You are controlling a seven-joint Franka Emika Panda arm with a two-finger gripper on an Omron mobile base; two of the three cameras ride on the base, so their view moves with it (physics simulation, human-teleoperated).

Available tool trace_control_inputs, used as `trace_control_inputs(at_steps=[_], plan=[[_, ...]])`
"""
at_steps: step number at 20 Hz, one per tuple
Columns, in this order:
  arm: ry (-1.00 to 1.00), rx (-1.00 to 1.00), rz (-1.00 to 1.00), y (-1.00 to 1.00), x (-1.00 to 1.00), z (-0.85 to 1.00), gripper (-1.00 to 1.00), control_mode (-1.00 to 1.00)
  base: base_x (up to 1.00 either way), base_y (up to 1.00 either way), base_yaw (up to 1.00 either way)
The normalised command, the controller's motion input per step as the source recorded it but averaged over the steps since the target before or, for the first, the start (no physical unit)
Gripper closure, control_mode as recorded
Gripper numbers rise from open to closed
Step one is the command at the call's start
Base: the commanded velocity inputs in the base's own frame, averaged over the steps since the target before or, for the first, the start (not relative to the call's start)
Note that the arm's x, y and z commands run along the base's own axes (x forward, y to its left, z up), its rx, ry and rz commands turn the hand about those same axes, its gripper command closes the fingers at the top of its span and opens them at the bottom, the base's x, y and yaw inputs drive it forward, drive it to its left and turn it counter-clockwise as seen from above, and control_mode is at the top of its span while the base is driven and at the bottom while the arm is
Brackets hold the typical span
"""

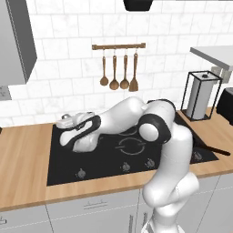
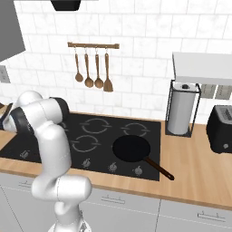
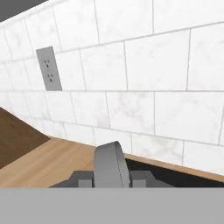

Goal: Pick the kettle from the counter and place it on a stove burner. Then turn the burner on.

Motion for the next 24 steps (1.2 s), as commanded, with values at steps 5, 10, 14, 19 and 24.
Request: trace_control_inputs(at_steps=[5,10,14,19,24], plan=[[0.0,0.06,0.0,-0.4,0.11,-0.03,1.0,-1.0,0.0,0.0,0.0],[0.0,0.0,0.0,-0.39,0.28,0.0,1.0,-1.0,0.0,0.0,0.0],[0.0,0.01,0.0,-0.12,0.41,0.0,1.0,-1.0,0.0,0.0,0.0],[0.0,0.07,0.0,0.0,0.18,-0.18,1.0,-1.0,0.0,0.0,0.0],[0.0,0.12,0.0,0.0,0.0,-0.45,1.0,-1.0,0.0,0.0,0.0]])
